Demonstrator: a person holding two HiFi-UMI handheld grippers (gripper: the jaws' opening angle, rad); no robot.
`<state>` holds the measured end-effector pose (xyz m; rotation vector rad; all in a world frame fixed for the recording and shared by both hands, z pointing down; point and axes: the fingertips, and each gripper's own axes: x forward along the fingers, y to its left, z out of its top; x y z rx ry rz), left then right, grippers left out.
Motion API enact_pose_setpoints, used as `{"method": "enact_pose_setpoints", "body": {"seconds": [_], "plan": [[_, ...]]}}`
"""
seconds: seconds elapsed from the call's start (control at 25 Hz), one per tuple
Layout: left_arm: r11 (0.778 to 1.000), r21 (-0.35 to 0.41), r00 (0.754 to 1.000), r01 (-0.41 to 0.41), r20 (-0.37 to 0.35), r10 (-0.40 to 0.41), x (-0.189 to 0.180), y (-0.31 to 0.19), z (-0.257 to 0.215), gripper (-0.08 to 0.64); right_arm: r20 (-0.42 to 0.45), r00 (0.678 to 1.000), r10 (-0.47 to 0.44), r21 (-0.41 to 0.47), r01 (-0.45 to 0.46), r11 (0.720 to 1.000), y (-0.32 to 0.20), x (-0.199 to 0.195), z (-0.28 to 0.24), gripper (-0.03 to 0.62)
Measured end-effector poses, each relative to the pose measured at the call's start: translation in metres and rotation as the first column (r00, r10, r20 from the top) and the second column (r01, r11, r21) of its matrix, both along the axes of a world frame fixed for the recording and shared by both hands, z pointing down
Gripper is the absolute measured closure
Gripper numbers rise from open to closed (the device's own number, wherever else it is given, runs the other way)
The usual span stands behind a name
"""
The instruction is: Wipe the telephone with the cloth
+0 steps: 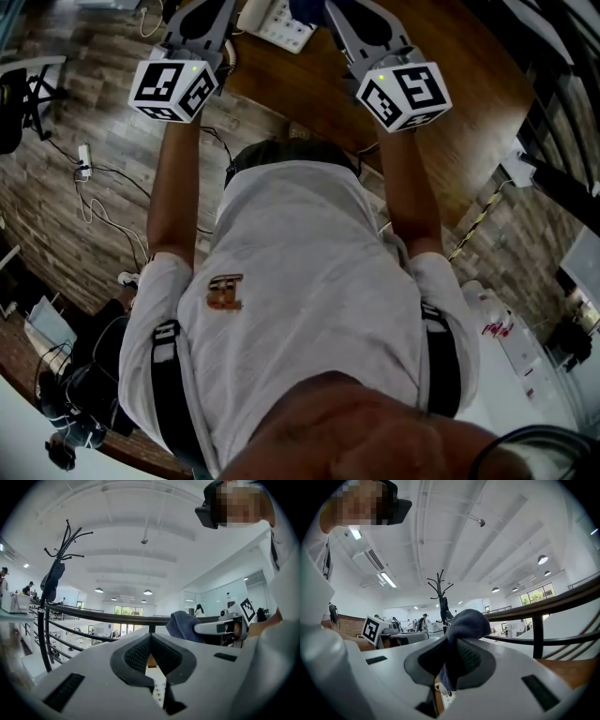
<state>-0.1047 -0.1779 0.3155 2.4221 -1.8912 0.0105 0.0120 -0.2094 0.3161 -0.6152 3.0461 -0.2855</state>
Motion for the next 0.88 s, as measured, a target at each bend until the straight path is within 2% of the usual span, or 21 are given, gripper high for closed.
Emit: {"method": "enact_pose_setpoints", "body": {"seconds": [0.28, 0.56, 0.72, 0.88], "plan": [[0.994, -0.113, 0.999, -0.003, 0.035, 0.007, -0.023, -0.038, 0.025, 0.540, -0.017, 1.000, 0.010, -0.079, -0.011, 0.997, -0.033, -0.019, 0.020, 0.532], [0.967, -0.253, 0.999, -0.028, 0.015, 0.033, -0.047, -0.062, 0.057, 0.538, -0.026, 0.998, 0.049, -0.150, -0.052, 0.987, -0.048, -0.033, 0.037, 0.532], [0.944, -0.324, 0.998, -0.065, 0.003, 0.070, -0.054, -0.073, 0.079, 0.538, -0.041, 0.997, 0.068, -0.173, -0.074, 0.982, -0.054, -0.047, 0.047, 0.532], [0.905, -0.410, 0.993, -0.112, -0.005, 0.120, -0.058, -0.084, 0.104, 0.537, -0.071, 0.994, 0.079, -0.199, -0.091, 0.976, -0.060, -0.061, 0.059, 0.532]]}}
